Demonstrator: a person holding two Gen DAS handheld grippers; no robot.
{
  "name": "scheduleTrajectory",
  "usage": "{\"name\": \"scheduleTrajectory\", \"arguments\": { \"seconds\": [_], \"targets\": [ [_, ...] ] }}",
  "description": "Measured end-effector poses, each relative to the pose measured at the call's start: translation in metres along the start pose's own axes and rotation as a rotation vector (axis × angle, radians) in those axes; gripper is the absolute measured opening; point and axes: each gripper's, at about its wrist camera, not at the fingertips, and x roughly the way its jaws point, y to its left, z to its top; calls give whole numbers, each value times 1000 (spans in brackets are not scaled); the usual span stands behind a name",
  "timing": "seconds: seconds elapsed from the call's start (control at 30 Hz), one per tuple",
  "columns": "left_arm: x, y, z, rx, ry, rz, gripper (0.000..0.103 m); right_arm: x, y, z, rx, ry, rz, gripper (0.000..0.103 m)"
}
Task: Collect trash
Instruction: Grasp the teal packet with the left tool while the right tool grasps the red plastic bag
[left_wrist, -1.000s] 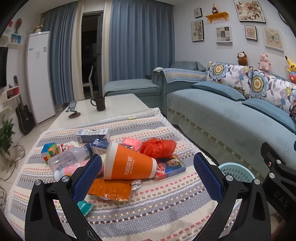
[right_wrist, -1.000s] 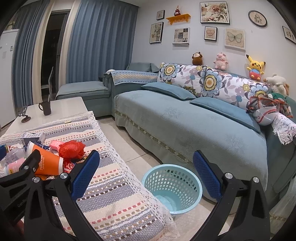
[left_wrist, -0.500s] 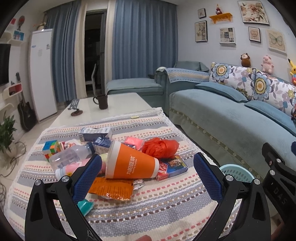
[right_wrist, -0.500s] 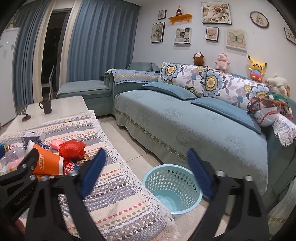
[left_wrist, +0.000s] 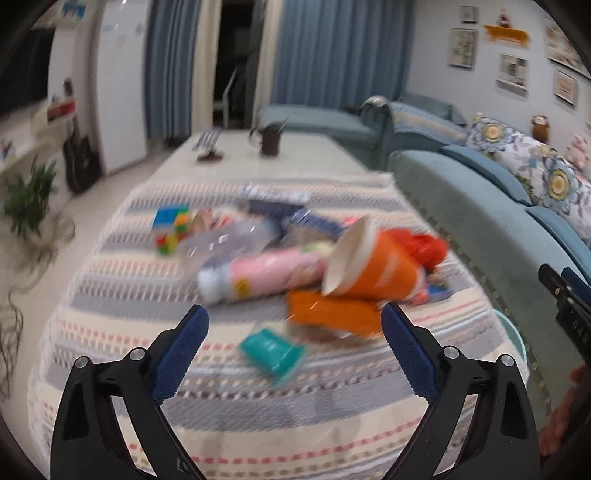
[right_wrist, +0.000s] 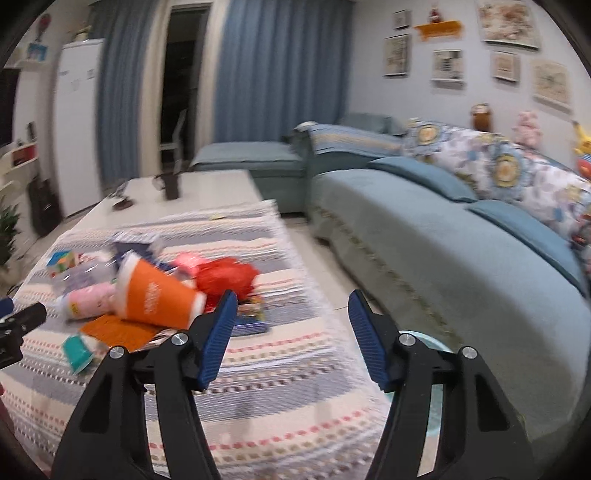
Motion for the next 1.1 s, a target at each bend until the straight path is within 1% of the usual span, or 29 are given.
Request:
{"name": "scheduleTrajectory", "arguments": {
  "seconds": [0.07, 0.17, 0.2, 0.27, 0.3, 0.37, 0.4, 0.43, 0.57, 0.67, 0.73, 0.77, 0.83, 0.87, 0.9, 0.97, 1.0, 1.1],
  "targets": [
    [16, 9, -4, -17, 63, -6, 89, 16, 11, 1, -36, 21, 68, 59],
    [29, 15, -10, -36, 108, -15, 88, 41, 22, 3, -61, 57, 123, 59],
    [35, 15, -12, -36, 122, -15, 88, 55, 22, 4, -52, 84, 135, 59],
    [44, 14, -15, -36, 148, -4, 88, 72, 20, 5, -37, 120, 152, 59],
    [51, 17, -16, -50, 172, 1, 88, 80, 18, 6, -30, 134, 158, 59],
    [58, 23, -17, -80, 189, 14, 88, 96, 19, 10, -25, 152, 168, 59],
    [62, 27, -18, -97, 204, 22, 88, 104, 22, 13, -26, 159, 179, 60],
    [66, 29, -18, -114, 218, 23, 87, 111, 23, 14, -28, 167, 183, 65],
    [73, 37, -21, -137, 232, -4, 86, 140, 35, 20, -38, 191, 186, 70],
    [77, 37, -25, -146, 246, -46, 86, 160, 38, 22, -12, 207, 183, 74],
    [82, 35, -25, -151, 253, -52, 85, 170, 40, 23, 8, 213, 199, 79],
    [85, 34, -25, -150, 255, -47, 84, 174, 41, 24, 13, 221, 202, 79],
    [90, 30, -26, -145, 262, -34, 70, 184, 44, 23, 17, 242, 210, 80],
    [94, 28, -26, -142, 274, -29, 65, 188, 46, 22, 18, 251, 216, 80],
    [98, 28, -28, -141, 287, -25, 58, 192, 47, 20, 18, 261, 223, 80],
    [100, 26, -28, -134, 278, -6, 52, 197, 51, 18, 16, 274, 231, 80],
    [100, 26, -28, -131, 274, 2, 46, 201, 53, 17, 12, 284, 235, 80],
    [100, 27, -28, -115, 252, 27, 44, 208, 59, 12, 3, 301, 235, 78]
  ]
}}
